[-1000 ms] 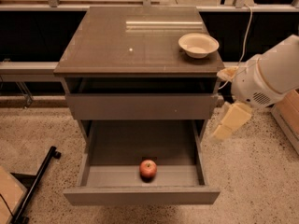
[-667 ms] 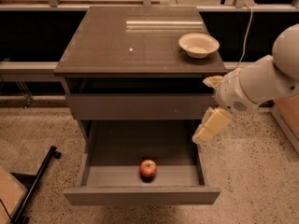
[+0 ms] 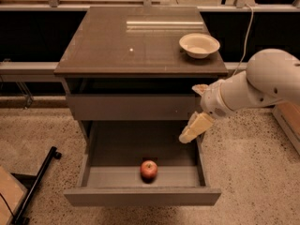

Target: Pick apple from middle drawer and place on counter

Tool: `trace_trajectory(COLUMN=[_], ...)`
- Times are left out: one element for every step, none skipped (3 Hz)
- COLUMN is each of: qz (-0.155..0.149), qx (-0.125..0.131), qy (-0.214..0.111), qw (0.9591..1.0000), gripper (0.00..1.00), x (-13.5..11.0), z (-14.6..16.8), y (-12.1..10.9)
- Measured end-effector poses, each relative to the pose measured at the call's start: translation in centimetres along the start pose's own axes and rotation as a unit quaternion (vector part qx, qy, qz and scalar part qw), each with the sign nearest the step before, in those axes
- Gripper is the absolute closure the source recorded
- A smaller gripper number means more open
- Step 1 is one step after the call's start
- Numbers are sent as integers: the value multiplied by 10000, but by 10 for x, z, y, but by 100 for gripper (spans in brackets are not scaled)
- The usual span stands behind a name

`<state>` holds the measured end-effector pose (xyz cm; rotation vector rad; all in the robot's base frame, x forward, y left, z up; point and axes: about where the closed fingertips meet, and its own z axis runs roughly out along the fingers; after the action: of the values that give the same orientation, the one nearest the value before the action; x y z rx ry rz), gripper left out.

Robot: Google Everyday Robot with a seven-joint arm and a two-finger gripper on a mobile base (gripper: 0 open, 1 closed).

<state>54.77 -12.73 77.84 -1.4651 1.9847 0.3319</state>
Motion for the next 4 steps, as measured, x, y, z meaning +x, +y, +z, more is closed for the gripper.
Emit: trace_trajectory(qz=[236, 389, 637, 634], qx=[-5, -75, -270, -270], qy=[-63, -473, -886, -885], qw=[9997, 9981, 9937, 9937], gripper=[0, 0, 0, 0], x=[10, 13, 29, 28], z=[21, 76, 155, 154], y=[13, 25, 35, 36])
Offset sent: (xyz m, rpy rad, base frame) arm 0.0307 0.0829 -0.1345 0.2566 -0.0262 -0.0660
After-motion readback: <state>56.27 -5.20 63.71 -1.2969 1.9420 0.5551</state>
